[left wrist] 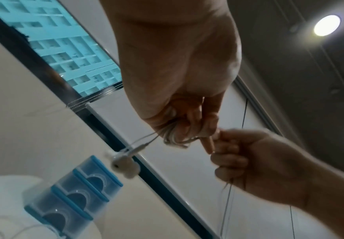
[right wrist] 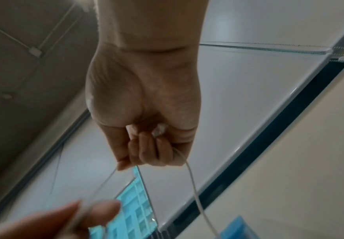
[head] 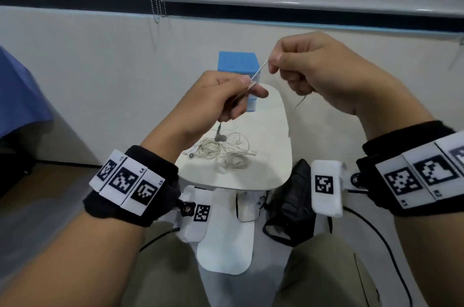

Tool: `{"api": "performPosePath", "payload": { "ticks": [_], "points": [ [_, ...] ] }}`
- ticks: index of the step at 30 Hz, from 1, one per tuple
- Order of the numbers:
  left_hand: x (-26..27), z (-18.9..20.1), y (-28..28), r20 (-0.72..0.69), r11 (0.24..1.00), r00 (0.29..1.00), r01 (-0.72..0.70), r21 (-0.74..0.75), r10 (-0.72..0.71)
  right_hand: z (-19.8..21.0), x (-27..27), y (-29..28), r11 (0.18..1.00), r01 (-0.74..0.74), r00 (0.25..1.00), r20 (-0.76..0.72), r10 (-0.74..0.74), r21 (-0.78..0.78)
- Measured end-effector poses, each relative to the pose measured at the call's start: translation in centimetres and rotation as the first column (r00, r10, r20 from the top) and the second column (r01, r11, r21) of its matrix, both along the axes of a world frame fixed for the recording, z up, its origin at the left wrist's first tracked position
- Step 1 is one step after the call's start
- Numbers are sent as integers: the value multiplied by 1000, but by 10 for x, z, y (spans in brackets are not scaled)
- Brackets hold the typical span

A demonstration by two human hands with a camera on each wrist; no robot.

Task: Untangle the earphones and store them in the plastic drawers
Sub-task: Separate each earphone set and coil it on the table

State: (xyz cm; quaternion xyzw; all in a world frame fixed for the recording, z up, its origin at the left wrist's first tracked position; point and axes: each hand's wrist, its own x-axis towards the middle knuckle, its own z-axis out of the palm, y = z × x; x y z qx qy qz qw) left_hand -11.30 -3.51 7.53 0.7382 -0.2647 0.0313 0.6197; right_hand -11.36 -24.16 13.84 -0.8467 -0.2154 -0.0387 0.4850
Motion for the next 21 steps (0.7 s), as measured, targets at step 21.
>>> {"api": "performPosePath", "payload": {
  "ticks": [21],
  "points": [
    [25, 10, 6, -196, 997, 980, -6, 73, 20, -29, -1, 41, 913, 49, 856, 488, 170, -405]
  ]
}}
